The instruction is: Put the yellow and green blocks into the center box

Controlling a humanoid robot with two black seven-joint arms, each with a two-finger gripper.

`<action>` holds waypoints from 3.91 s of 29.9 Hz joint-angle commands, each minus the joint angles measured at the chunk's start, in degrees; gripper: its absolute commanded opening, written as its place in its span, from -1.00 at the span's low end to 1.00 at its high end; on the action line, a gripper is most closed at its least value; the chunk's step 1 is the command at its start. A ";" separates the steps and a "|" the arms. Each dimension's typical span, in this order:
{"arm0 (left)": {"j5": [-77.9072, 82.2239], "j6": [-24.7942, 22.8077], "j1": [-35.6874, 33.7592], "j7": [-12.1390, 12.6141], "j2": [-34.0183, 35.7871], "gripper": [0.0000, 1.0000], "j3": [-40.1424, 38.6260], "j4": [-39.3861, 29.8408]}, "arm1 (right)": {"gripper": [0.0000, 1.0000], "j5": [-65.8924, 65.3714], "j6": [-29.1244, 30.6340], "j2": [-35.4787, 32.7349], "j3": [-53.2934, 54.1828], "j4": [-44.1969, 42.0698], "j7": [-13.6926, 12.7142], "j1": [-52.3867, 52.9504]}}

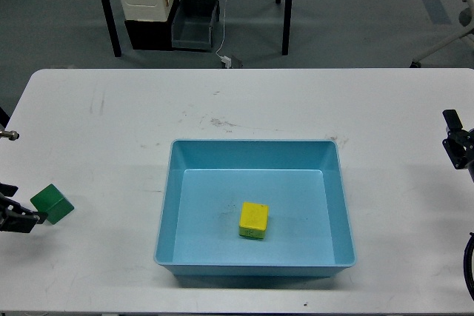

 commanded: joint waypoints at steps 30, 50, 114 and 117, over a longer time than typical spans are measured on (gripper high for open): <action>4.83 3.65 -4.86 -0.01 -4.70 -0.56 0.15 3.75 | 0.99 0.09 -0.26 0.27 -0.01 -0.16 0.00 -0.88; -2.73 0.00 -31.50 -0.01 -22.43 -0.46 1.37 -15.24 | 0.99 0.09 -0.17 0.27 -1.06 0.10 0.00 -0.88; -69.50 5.58 9.16 -0.01 -39.77 0.99 -30.17 -5.82 | 0.99 46.12 7.21 9.58 -6.69 3.09 -2.90 3.69; -76.01 11.90 16.37 -0.01 -42.83 0.99 -34.03 -7.50 | 0.99 51.92 7.21 9.58 -6.77 3.18 -6.05 3.34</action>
